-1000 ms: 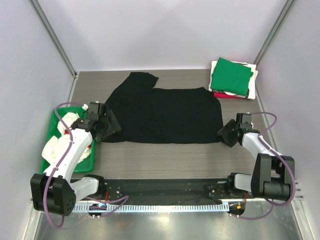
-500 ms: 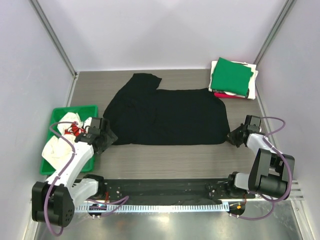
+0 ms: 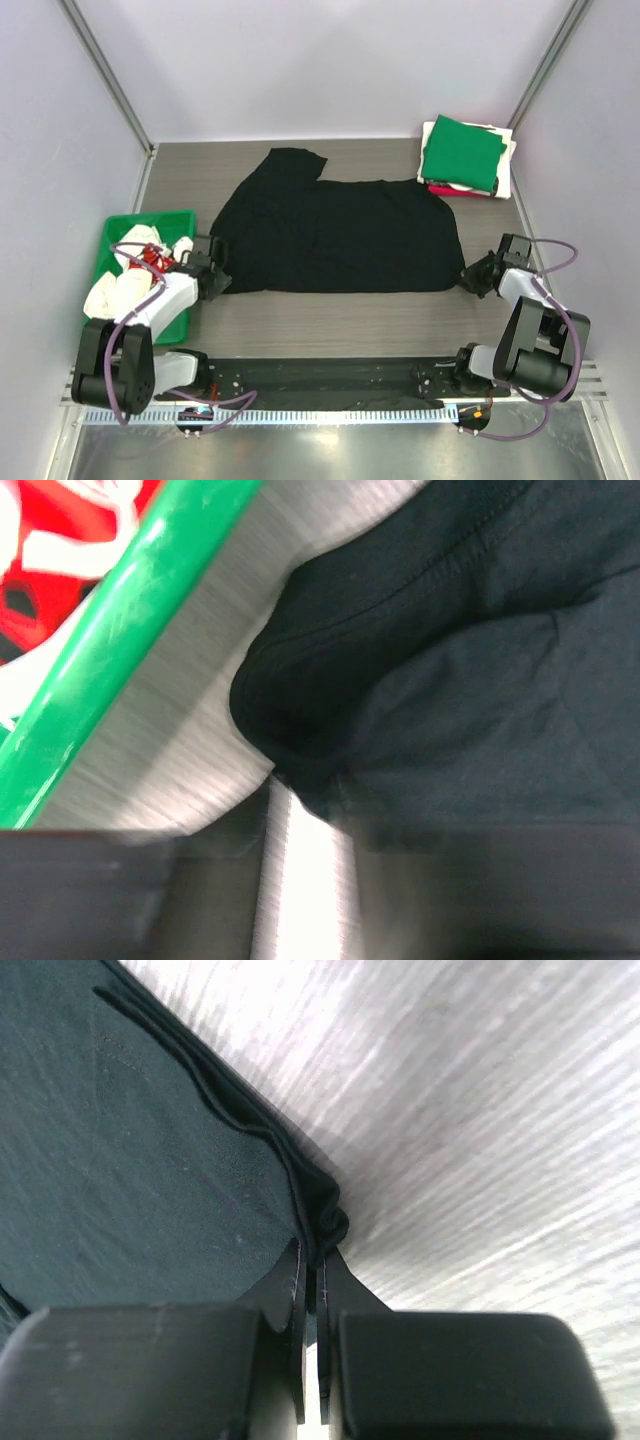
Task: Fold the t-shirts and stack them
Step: Fold the tshirt
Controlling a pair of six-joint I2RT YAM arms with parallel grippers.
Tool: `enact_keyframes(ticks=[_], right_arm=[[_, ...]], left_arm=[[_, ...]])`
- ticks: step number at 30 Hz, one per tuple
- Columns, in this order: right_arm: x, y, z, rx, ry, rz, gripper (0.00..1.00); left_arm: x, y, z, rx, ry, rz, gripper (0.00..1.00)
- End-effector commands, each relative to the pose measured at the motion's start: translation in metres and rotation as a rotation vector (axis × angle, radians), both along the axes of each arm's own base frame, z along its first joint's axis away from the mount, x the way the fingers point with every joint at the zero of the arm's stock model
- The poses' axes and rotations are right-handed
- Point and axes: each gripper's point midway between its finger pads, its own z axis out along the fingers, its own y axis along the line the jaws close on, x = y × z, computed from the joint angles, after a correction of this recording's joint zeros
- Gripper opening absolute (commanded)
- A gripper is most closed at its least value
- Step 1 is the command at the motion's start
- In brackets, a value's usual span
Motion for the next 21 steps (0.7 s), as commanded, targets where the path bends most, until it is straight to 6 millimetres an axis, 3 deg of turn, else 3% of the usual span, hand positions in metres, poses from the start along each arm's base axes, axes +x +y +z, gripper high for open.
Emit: enact_keyframes(ticks=[1, 4, 7, 14, 21], right_arm=[[-0.015, -0.004, 0.0, -0.015, 0.027, -0.009, 0.01], [-0.021, -0.01, 0.004, -0.016, 0.026, -0.042, 0.01], [-0.031, -0.018, 0.004, -0.01, 0.034, -0.114, 0.01], [-0.056, -0.031, 0.004, 0.05, 0.01, -0.278, 0.01], [-0.074, -0.026, 0.006, 0.053, -0.004, -0.355, 0.01]], left_arm=[[0.031, 0.005, 0.011, 0.04, -0.078, 0.004, 0.17], [0.03, -0.001, 0.017, 0.014, -0.084, -0.02, 0.0], [0.023, -0.007, 0.026, -0.037, -0.106, -0.008, 0.0], [-0.02, -0.017, 0.033, -0.164, -0.128, 0.034, 0.0], [-0.053, -0.019, 0.04, -0.212, -0.103, 0.059, 0.0]])
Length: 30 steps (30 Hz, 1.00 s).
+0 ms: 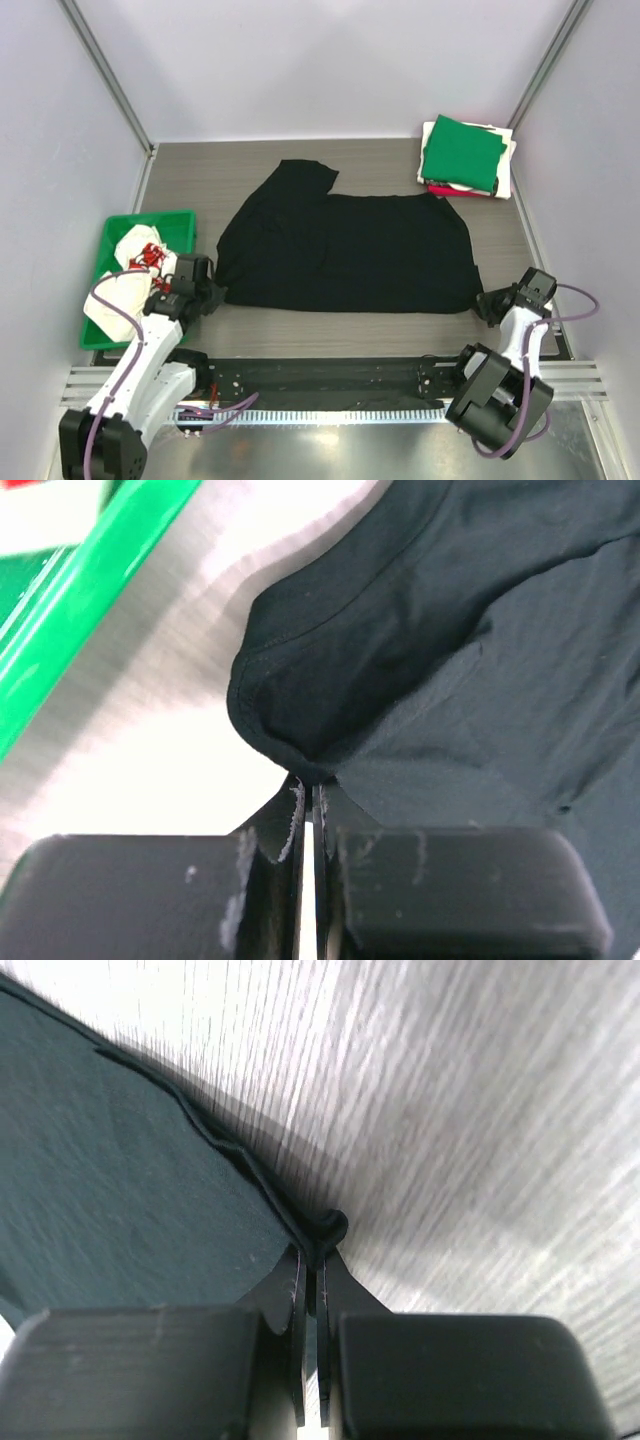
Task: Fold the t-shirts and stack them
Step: Fold the tshirt
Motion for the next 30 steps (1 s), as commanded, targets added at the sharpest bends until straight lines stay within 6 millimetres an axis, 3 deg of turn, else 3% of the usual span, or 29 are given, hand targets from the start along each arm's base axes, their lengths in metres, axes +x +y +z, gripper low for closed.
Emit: enact_keyframes(ticks=[1, 7, 10, 16, 17, 19, 20, 21, 23, 25, 27, 28, 30], right_arm=[[-0.005, -0.001, 0.007, -0.003, -0.014, -0.055, 0.01], [-0.006, 0.001, 0.025, -0.009, -0.045, -0.069, 0.01], [-0.005, 0.005, 0.031, 0.001, -0.063, -0.058, 0.01], [-0.008, 0.011, 0.025, 0.018, -0.055, -0.027, 0.03], [-0.006, 0.011, 0.026, 0.014, -0.067, -0.022, 0.18], [0.001, 0.016, 0.03, 0.04, -0.108, 0.014, 0.42], [0.007, 0.015, 0.035, 0.039, -0.135, 0.023, 0.7], [0.011, 0.017, 0.037, 0.056, -0.146, 0.035, 0.8], [0.022, 0.011, 0.051, 0.03, -0.191, 0.051, 0.99], [0.031, 0.01, 0.054, -0.013, -0.174, 0.092, 1.0], [0.048, 0.007, 0.072, -0.084, -0.196, 0.14, 1.0], [0.054, 0.018, 0.069, -0.104, -0.164, 0.201, 1.0], [0.071, 0.031, 0.087, -0.158, -0.179, 0.273, 1.0]], left_arm=[[-0.023, 0.003, 0.003, -0.023, 0.041, 0.04, 0.0], [-0.051, -0.016, 0.018, -0.109, 0.03, 0.04, 0.0], [-0.066, -0.014, 0.023, -0.107, 0.05, 0.042, 0.0], [-0.088, -0.007, 0.035, -0.096, 0.056, 0.03, 0.0], [-0.09, -0.006, 0.041, -0.094, 0.037, 0.018, 0.01], [-0.089, -0.005, 0.052, -0.091, 0.001, 0.004, 0.24], [-0.087, -0.003, 0.059, -0.078, -0.028, -0.012, 0.4], [-0.082, -0.001, 0.075, -0.07, -0.079, -0.016, 0.58], [-0.069, 0.008, 0.093, -0.013, -0.151, -0.002, 0.63], [-0.039, 0.008, 0.123, 0.042, -0.252, -0.026, 0.63], [-0.011, 0.007, 0.141, 0.098, -0.308, -0.046, 0.65], [0.02, 0.0, 0.159, 0.144, -0.362, -0.096, 0.66], [0.056, -0.008, 0.169, 0.204, -0.389, -0.151, 0.68]])
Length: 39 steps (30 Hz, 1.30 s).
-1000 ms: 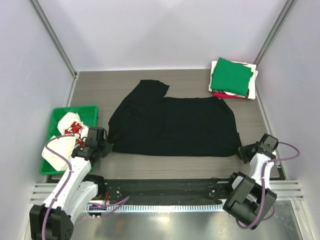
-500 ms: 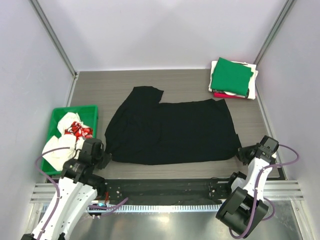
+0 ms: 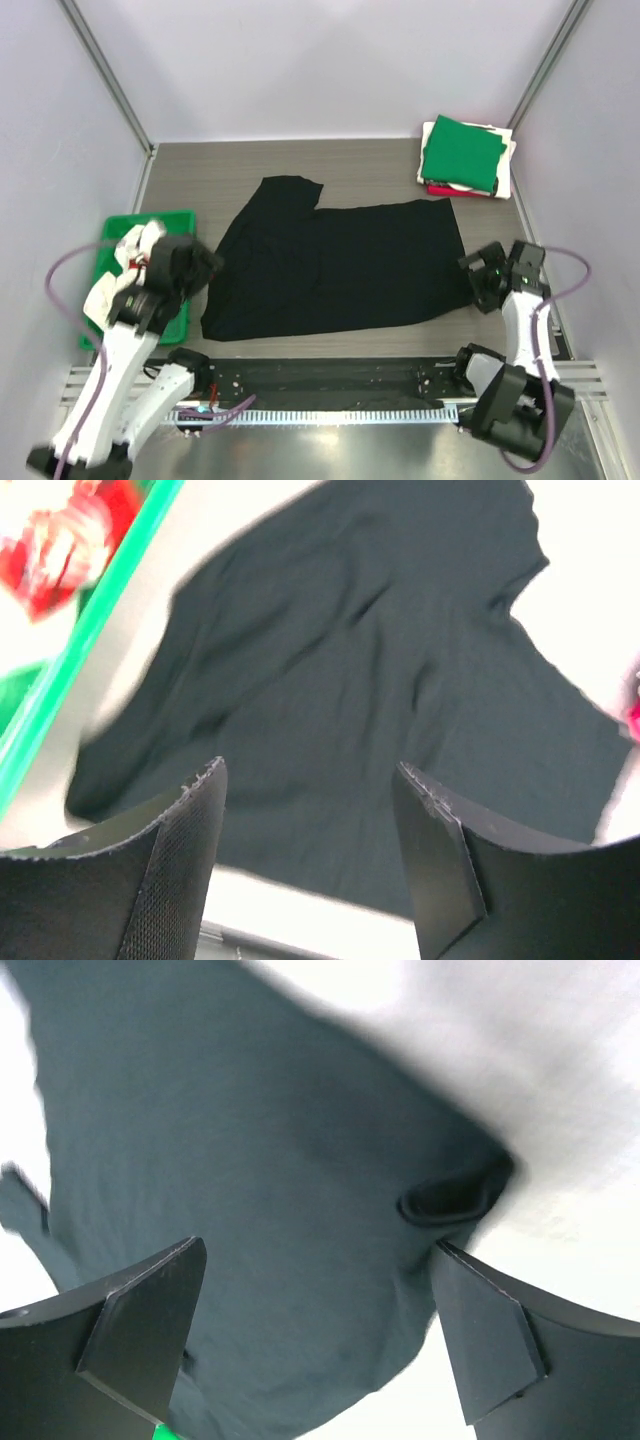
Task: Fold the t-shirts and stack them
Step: Fold the tshirt
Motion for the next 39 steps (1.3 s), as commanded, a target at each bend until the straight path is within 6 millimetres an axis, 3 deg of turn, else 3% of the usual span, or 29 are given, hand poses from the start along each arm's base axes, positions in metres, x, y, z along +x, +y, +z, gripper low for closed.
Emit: enact_keyframes(ticks=[1, 3, 4, 6, 7, 8, 9, 10, 11, 12, 13, 14, 15, 17, 18, 19, 20, 23, 26, 28, 29, 35, 37, 39], right_arm=[[0.043, 0.018, 0.043, -0.17, -0.108, 0.156, 1.0], [0.047, 0.018, 0.05, -0.253, -0.107, 0.154, 1.0], [0.047, 0.025, 0.05, -0.279, -0.111, 0.179, 1.0], [0.046, 0.026, 0.053, -0.33, -0.121, 0.193, 1.0], [0.044, 0.027, 0.052, -0.344, -0.112, 0.203, 1.0], [0.038, 0.033, 0.051, -0.358, -0.098, 0.233, 1.0], [0.035, 0.03, 0.053, -0.389, -0.097, 0.222, 1.0], [0.032, 0.027, 0.053, -0.402, -0.093, 0.21, 1.0], [0.027, 0.035, 0.053, -0.404, -0.088, 0.244, 1.0], [0.025, 0.034, 0.056, -0.413, -0.097, 0.241, 1.0], [0.022, 0.034, 0.054, -0.409, -0.095, 0.244, 1.0], [0.022, 0.037, 0.054, -0.405, -0.105, 0.251, 1.0], [0.022, 0.042, 0.056, -0.382, -0.123, 0.267, 1.0], [0.023, 0.047, 0.054, -0.358, -0.136, 0.279, 1.0], [0.022, 0.048, 0.052, -0.354, -0.132, 0.282, 1.0], [0.022, 0.049, 0.053, -0.355, -0.132, 0.29, 1.0], [0.024, 0.049, 0.054, -0.358, -0.138, 0.295, 1.0], [0.026, 0.049, 0.054, -0.365, -0.138, 0.309, 1.0], [0.027, 0.05, 0.053, -0.367, -0.13, 0.321, 1.0], [0.027, 0.049, 0.052, -0.373, -0.127, 0.322, 1.0], [0.027, 0.048, 0.051, -0.382, -0.121, 0.321, 1.0], [0.028, 0.046, 0.05, -0.385, -0.116, 0.318, 1.0], [0.027, 0.046, 0.049, -0.387, -0.115, 0.319, 1.0], [0.027, 0.046, 0.048, -0.388, -0.111, 0.315, 1.0]], left_arm=[[0.106, -0.014, 0.044, 0.196, -0.187, -0.107, 0.68], [0.149, -0.024, 0.056, 0.166, -0.225, -0.177, 0.67], [0.17, -0.027, 0.053, 0.156, -0.212, -0.203, 0.66], [0.23, -0.028, 0.049, 0.114, -0.196, -0.228, 0.63], [0.247, -0.036, 0.046, 0.078, -0.19, -0.271, 0.63], [0.285, -0.042, 0.037, 0.063, -0.176, -0.304, 0.63], [0.303, -0.041, 0.031, 0.051, -0.169, -0.321, 0.62], [0.319, -0.053, 0.031, 0.017, -0.174, -0.384, 0.6], [0.341, -0.056, -0.02, 0.012, -0.078, -0.414, 0.59], [0.365, -0.061, 0.006, 0.012, -0.133, -0.436, 0.57], [0.377, -0.069, -0.007, -0.013, -0.118, -0.473, 0.56], [0.389, -0.072, -0.047, -0.033, -0.051, -0.484, 0.55], [0.407, -0.077, -0.032, -0.043, -0.097, -0.498, 0.53], [0.422, -0.081, -0.043, -0.05, -0.096, -0.505, 0.54], [0.426, -0.081, -0.076, -0.059, -0.04, -0.501, 0.52], [0.435, -0.082, -0.067, -0.055, -0.069, -0.5, 0.52], [0.438, -0.084, -0.076, -0.061, -0.061, -0.506, 0.52], [0.44, -0.087, -0.104, -0.092, -0.024, -0.508, 0.48], [0.43, -0.09, -0.129, -0.122, 0.036, -0.501, 0.44], [0.426, -0.094, -0.126, -0.13, 0.025, -0.501, 0.41], [0.416, -0.095, -0.141, -0.14, 0.061, -0.501, 0.4], [0.399, -0.104, -0.145, -0.166, 0.077, -0.515, 0.35], [0.394, -0.105, -0.145, -0.17, 0.084, -0.52, 0.3], [0.392, -0.105, -0.144, -0.17, 0.083, -0.526, 0.19]])
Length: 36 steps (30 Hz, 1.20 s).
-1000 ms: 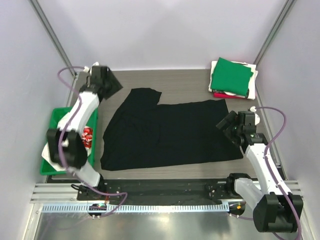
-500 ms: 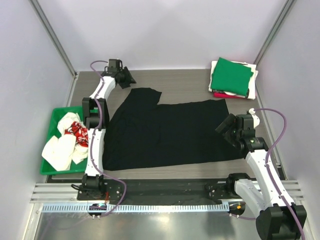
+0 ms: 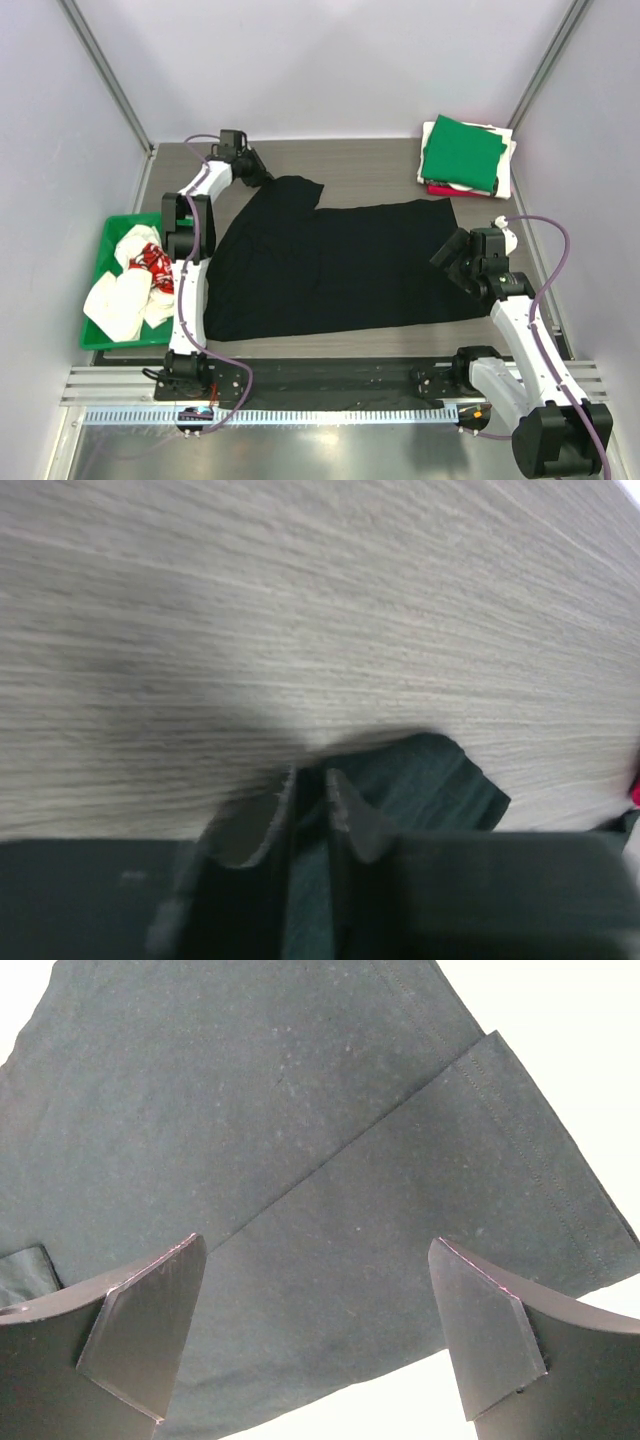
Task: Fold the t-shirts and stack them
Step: Fold the tshirt
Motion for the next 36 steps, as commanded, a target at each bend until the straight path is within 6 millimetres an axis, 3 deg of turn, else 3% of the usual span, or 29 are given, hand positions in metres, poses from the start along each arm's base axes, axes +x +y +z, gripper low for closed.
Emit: enact_keyframes(ticks=[1, 2, 3, 6, 9, 10, 15, 16, 18, 20, 21, 23, 27, 30, 31, 32, 34, 36], right_arm=[[0.007, -0.003, 0.007, -0.03, -0.033, 0.002, 1.0], [0.007, -0.004, 0.006, -0.032, -0.031, 0.001, 1.0], [0.007, -0.004, 0.005, -0.031, -0.028, 0.001, 1.0], [0.009, -0.004, 0.006, -0.034, -0.027, -0.001, 1.0], [0.013, -0.002, 0.009, -0.023, -0.025, 0.007, 0.99], [0.017, -0.001, 0.015, -0.02, -0.037, 0.009, 1.0], [0.043, 0.001, 0.025, -0.034, -0.032, 0.032, 1.0], [0.053, 0.001, 0.036, -0.037, -0.051, 0.034, 1.0], [0.066, -0.002, 0.032, -0.064, -0.022, 0.044, 1.0], [0.085, -0.004, 0.045, -0.085, -0.049, 0.047, 1.0], [0.092, -0.007, 0.035, -0.11, -0.015, 0.046, 1.0], [0.113, -0.01, 0.042, -0.134, -0.033, 0.049, 1.0], [0.151, -0.015, 0.034, -0.19, -0.017, 0.061, 0.98], [0.181, -0.02, 0.028, -0.23, -0.011, 0.066, 0.9], [0.192, -0.022, 0.034, -0.243, -0.031, 0.056, 0.84], [0.198, -0.026, 0.021, -0.265, 0.0, 0.051, 0.8], [0.212, -0.035, 0.021, -0.278, -0.001, 0.022, 0.76], [0.221, -0.039, 0.005, -0.269, 0.018, 0.015, 0.7]], left_arm=[[-0.01, -0.009, 0.015, -0.018, -0.003, -0.038, 0.15], [-0.01, -0.01, 0.017, -0.023, -0.005, -0.041, 0.03], [-0.01, -0.01, 0.024, -0.026, -0.014, -0.041, 0.0], [-0.011, -0.008, 0.038, -0.016, -0.023, -0.03, 0.0], [-0.016, -0.005, 0.065, -0.004, -0.04, -0.031, 0.0], [-0.019, -0.004, 0.081, 0.0, -0.063, -0.033, 0.0], [-0.04, 0.006, 0.106, 0.052, -0.045, -0.022, 0.0], [-0.043, 0.008, 0.111, 0.057, -0.048, -0.02, 0.0], [-0.054, 0.01, 0.112, 0.065, -0.028, -0.012, 0.0], [-0.062, 0.013, 0.111, 0.063, -0.008, 0.01, 0.0], [-0.07, 0.014, 0.11, 0.061, 0.005, 0.016, 0.0], [-0.077, 0.014, 0.109, 0.052, 0.019, 0.022, 0.0], [-0.091, 0.011, 0.11, 0.034, 0.029, 0.015, 0.0], [-0.097, 0.013, 0.108, 0.042, 0.029, 0.01, 0.0], [-0.098, 0.013, 0.111, 0.045, 0.022, 0.009, 0.0], [-0.101, 0.013, 0.11, 0.046, 0.026, 0.008, 0.0], [-0.102, 0.013, 0.117, 0.041, 0.014, 0.005, 0.0], [-0.102, 0.013, 0.121, 0.038, 0.004, 0.0, 0.0]])
